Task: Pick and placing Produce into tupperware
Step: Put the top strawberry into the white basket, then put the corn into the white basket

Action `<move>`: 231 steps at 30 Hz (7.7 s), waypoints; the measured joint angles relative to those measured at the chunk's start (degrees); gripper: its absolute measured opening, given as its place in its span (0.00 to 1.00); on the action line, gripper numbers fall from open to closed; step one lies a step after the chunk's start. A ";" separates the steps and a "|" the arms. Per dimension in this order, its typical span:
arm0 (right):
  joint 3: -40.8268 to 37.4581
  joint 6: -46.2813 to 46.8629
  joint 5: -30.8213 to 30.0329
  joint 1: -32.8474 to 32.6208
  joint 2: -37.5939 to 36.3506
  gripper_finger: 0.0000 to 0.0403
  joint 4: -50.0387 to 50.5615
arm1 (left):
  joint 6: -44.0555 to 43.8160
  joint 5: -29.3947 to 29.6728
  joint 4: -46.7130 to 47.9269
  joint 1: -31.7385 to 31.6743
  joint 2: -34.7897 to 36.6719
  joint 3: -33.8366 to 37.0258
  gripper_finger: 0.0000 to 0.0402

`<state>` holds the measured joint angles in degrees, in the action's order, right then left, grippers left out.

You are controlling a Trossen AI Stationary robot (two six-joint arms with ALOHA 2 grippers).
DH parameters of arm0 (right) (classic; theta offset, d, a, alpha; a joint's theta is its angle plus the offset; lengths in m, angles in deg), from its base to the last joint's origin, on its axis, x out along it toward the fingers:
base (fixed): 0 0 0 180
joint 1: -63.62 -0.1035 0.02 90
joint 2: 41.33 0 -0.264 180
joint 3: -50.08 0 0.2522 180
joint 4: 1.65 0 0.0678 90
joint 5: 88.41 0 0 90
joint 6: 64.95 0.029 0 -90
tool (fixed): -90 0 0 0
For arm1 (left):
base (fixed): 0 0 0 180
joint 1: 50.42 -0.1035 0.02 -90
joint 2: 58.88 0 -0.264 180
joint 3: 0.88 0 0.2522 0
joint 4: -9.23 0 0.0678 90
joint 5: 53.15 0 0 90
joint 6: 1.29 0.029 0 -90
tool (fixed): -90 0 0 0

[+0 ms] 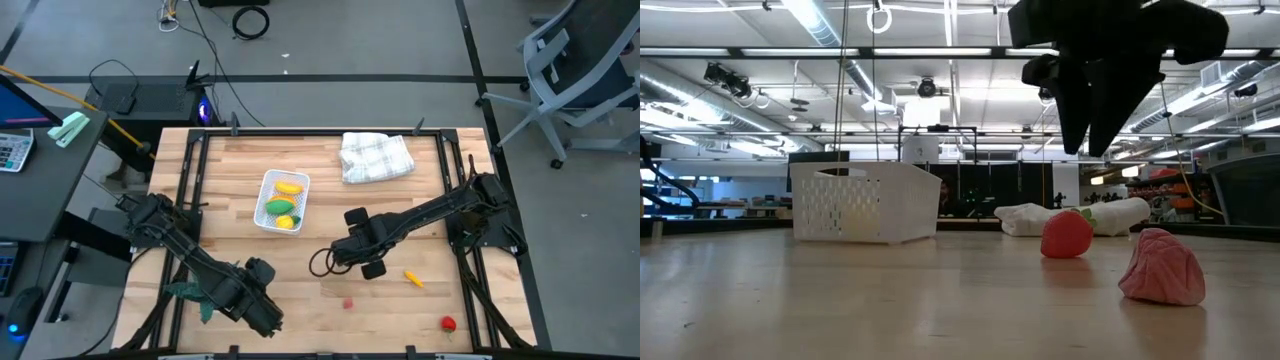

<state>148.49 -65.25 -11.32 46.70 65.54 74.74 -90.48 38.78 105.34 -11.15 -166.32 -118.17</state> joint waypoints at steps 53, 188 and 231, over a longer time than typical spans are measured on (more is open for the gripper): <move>-18.18 -0.56 1.50 1.55 0.02 0.03 -26.07 | -0.15 -0.04 0.07 -0.01 0.00 -0.02 0.73; -37.33 94.77 18.57 -20.43 -22.40 0.27 -14.49 | 37.98 2.36 -5.88 -7.54 6.56 0.02 0.40; -43.67 87.53 13.54 -22.00 -18.93 0.26 -26.23 | 34.32 3.41 -9.35 -9.22 6.56 0.00 0.40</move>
<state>104.82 22.28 2.22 24.70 46.61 48.51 -56.16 42.19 95.99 -20.38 -159.76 -118.17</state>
